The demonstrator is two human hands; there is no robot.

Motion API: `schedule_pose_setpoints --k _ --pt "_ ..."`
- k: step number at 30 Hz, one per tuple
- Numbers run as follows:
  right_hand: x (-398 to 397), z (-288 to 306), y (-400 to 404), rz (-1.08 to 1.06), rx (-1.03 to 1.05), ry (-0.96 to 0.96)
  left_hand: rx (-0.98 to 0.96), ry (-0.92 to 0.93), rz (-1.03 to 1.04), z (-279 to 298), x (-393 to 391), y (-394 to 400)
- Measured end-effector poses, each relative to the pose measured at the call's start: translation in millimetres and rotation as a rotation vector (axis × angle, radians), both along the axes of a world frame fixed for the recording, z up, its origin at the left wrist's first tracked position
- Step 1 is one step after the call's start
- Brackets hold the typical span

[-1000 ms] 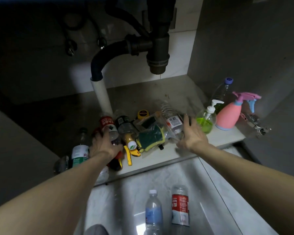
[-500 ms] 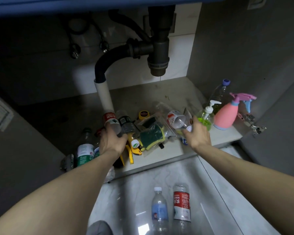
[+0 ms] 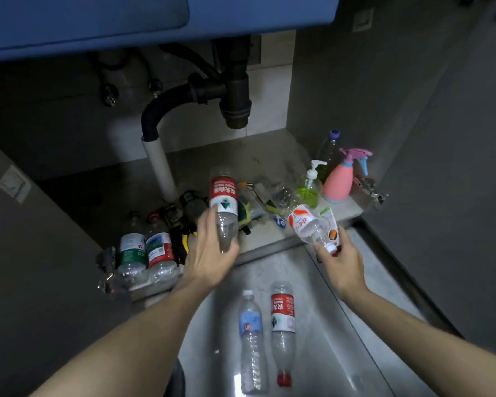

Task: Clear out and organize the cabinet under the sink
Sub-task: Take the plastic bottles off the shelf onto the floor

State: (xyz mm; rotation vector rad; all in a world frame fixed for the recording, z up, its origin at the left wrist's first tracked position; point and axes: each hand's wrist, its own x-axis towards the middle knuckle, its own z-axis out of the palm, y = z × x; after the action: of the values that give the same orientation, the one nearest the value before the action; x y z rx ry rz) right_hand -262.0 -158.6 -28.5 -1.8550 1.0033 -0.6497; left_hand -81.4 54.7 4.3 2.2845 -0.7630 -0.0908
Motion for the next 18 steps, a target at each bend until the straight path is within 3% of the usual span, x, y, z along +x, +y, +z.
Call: schedule_pose_setpoints --k 7,18 --pt "-66 -31 19 -0.064 0.041 0.19 0.115 0.185 -0.129 -47 -80 29" --pt "-90 -101 34 -0.099 0.226 0.489 0.323 0.456 0.216 -125 -144 98"
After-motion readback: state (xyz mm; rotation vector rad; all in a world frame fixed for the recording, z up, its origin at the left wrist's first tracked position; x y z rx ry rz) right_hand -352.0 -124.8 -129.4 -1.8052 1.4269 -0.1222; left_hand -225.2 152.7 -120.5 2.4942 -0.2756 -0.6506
